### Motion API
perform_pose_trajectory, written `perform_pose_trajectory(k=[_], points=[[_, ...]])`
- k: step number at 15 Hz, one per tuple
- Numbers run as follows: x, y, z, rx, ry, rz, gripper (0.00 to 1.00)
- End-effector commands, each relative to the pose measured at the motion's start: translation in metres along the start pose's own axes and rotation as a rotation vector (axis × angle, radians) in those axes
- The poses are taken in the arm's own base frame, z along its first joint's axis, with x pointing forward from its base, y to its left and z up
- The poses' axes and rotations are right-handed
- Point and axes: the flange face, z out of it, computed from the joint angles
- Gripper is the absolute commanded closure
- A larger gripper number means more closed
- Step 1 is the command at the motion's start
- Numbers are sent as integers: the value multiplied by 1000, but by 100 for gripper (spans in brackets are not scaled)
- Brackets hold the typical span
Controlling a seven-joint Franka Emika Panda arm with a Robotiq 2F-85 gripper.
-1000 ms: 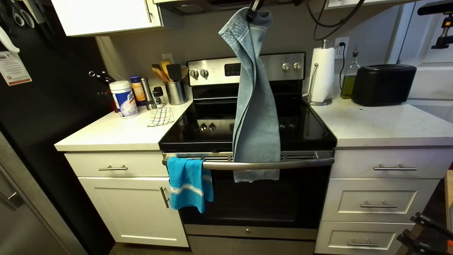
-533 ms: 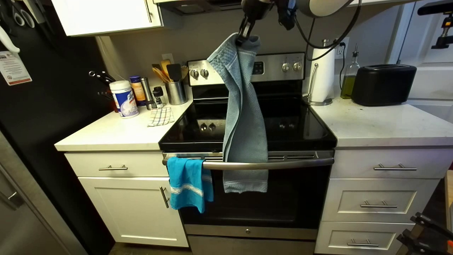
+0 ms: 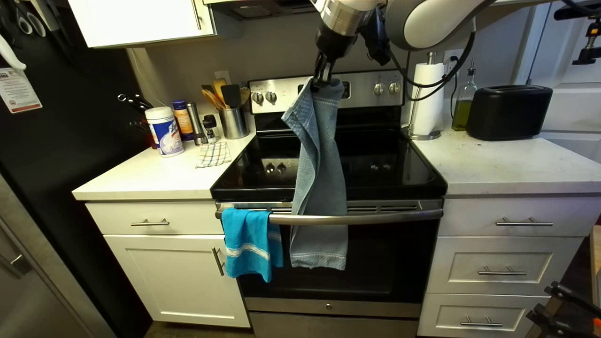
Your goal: Hang the blue towel on the oven handle
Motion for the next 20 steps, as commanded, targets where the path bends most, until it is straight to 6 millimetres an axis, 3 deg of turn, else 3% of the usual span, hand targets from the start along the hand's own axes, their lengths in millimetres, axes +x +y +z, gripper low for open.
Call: perform_pose_trajectory(k=[1,6,12,18,20], points=[[6,-39,11,115,-2,-85,99],[18,-117,6,228,-100,-47,99],[32,-196,-29,247,-174,-44,99],[27,-279,-59,237,-181,-120,99],[24,-306,-58,244,-208,-176,99]])
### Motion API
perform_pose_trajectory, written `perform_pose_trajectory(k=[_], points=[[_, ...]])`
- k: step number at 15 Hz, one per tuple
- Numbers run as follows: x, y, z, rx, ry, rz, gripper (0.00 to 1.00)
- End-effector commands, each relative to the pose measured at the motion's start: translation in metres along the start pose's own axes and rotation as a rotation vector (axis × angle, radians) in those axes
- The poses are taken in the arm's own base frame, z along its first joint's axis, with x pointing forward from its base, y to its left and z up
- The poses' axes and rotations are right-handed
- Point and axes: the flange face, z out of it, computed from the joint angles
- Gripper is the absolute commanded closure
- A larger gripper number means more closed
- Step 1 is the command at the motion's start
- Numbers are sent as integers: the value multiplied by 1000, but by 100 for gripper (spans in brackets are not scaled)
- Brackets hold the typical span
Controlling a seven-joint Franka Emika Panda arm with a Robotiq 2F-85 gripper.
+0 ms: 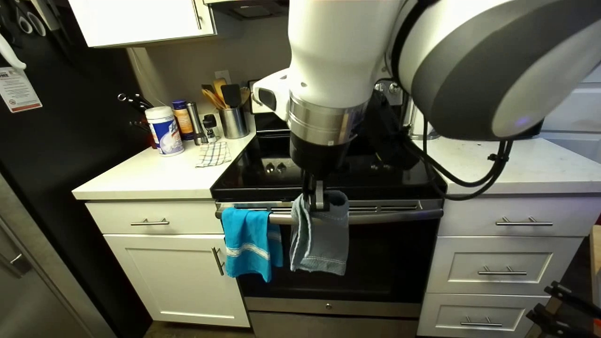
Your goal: Hang the blue towel on the oven handle
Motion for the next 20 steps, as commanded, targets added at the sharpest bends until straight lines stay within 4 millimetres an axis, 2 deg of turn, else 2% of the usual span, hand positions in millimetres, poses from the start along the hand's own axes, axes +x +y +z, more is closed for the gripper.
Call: perform_pose_trajectory(k=[1,2,4,8,12,13,15,16,18,20], points=[[-9,-39,5,-22,-71,-62,99],[-8,-43,16,-24,-108,-68,99],[-8,-38,38,-11,-175,-63,99],[-11,-1,85,30,-285,9,99],[-9,21,114,57,-367,99,99],[-8,23,119,63,-386,113,95],[-6,25,125,71,-411,114,99],[-4,26,127,78,-424,107,70],[-2,25,130,72,-439,115,64],[1,26,132,72,-450,117,52]])
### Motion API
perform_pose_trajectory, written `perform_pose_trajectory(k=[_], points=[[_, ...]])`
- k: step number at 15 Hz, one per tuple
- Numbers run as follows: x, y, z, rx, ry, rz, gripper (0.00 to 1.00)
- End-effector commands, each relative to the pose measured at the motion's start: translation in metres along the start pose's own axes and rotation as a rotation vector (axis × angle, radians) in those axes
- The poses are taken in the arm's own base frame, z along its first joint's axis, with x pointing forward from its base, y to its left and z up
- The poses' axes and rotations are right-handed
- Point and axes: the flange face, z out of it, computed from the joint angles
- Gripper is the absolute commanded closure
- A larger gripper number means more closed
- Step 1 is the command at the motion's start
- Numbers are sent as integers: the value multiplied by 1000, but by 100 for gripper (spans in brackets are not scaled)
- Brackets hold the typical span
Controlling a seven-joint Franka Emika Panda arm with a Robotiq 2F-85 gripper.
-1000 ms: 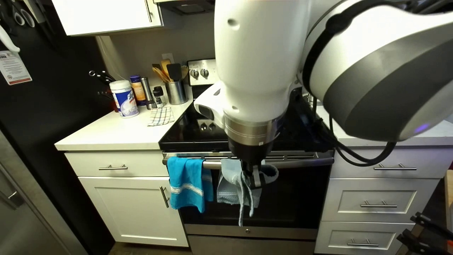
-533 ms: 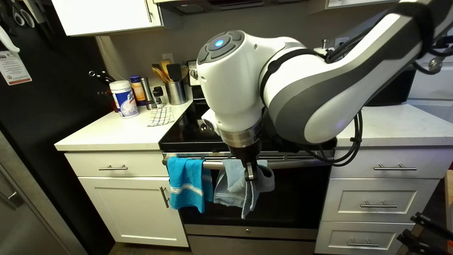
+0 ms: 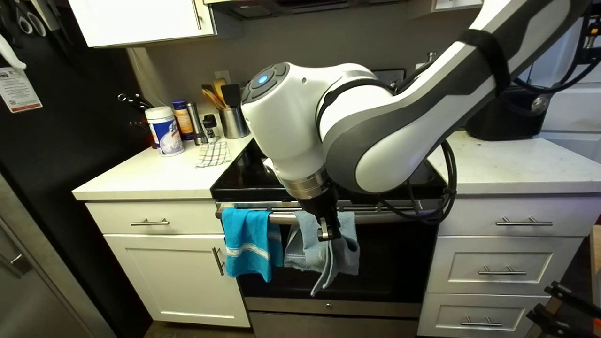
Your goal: Hang the blue towel on the oven handle
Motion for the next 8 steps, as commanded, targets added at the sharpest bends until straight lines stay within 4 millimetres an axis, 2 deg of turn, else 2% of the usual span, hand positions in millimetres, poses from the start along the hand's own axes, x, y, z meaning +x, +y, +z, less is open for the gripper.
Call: perform_pose_trajectory(k=[1,8], points=[[5,1,-2,13,-39,6,44],[13,18,-5,51,-21,28,2]])
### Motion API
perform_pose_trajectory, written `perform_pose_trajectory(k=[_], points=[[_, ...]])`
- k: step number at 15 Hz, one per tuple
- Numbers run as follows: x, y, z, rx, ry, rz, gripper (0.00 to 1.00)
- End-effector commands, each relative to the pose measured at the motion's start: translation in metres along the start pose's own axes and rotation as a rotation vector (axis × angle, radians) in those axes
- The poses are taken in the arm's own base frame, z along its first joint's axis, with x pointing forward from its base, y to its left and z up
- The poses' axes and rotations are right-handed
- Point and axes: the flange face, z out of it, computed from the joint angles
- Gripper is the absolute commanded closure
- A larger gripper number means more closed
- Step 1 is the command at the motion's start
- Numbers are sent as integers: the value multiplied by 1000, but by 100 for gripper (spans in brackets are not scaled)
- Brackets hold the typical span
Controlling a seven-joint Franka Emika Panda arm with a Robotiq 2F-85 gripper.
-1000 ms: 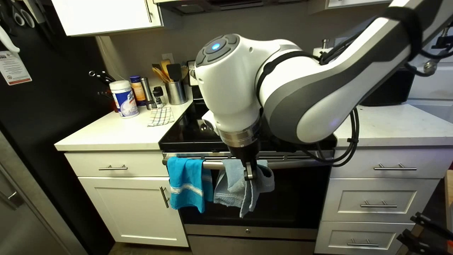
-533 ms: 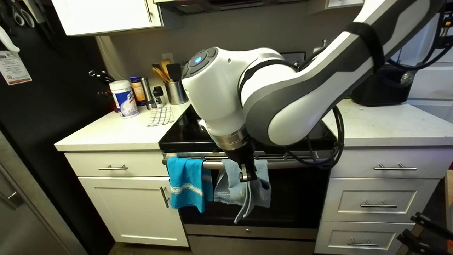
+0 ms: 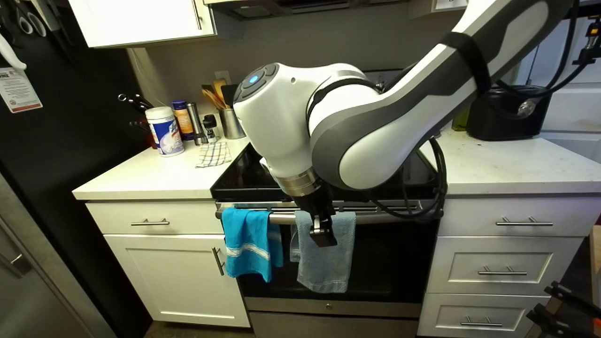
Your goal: Hang the blue towel on the oven handle
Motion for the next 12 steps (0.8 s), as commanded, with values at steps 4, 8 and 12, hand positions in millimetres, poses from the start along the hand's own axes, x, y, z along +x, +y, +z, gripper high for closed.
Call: perform_pose_trajectory(k=[4,8,12], points=[[8,28,-8,78,12,52,0],[11,44,-10,113,21,89,0],[15,55,-12,143,39,115,0]])
